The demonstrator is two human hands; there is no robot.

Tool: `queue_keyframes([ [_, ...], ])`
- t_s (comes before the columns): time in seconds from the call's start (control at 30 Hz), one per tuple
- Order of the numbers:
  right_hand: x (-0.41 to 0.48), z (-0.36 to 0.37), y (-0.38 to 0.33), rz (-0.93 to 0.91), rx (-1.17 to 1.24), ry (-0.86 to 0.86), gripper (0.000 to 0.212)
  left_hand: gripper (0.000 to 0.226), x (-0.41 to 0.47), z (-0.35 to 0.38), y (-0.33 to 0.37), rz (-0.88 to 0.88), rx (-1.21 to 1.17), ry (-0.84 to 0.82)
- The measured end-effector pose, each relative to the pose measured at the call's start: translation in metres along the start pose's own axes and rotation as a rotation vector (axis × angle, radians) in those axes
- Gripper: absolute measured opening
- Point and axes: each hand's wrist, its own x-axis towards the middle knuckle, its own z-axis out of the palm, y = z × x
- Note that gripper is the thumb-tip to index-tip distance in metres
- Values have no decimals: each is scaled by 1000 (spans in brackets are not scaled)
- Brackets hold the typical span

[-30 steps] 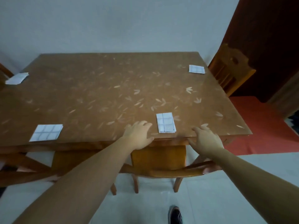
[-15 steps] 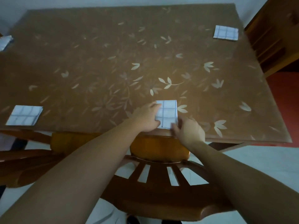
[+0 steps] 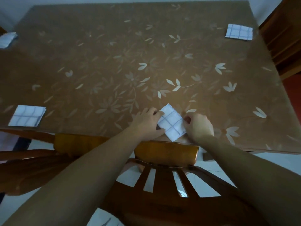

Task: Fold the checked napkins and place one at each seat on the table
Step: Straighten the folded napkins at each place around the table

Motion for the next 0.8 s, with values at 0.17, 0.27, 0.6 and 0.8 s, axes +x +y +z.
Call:
queue_keyframes([
  [0.17, -6, 6, 3, -122, 82, 7, 31, 58, -19, 17, -8, 18, 13, 147],
  [0.27, -27, 9, 11, -276, -83, 20, 46, 53, -20, 18, -4, -22, -16, 184],
  [0.6, -34, 17, 31, -507, -234, 112, 7, 40, -34, 21, -7, 77, -46, 222],
  [0.8, -26, 19, 27, -575, -193, 134, 14, 34, -30, 15, -13, 137, -85, 220],
])
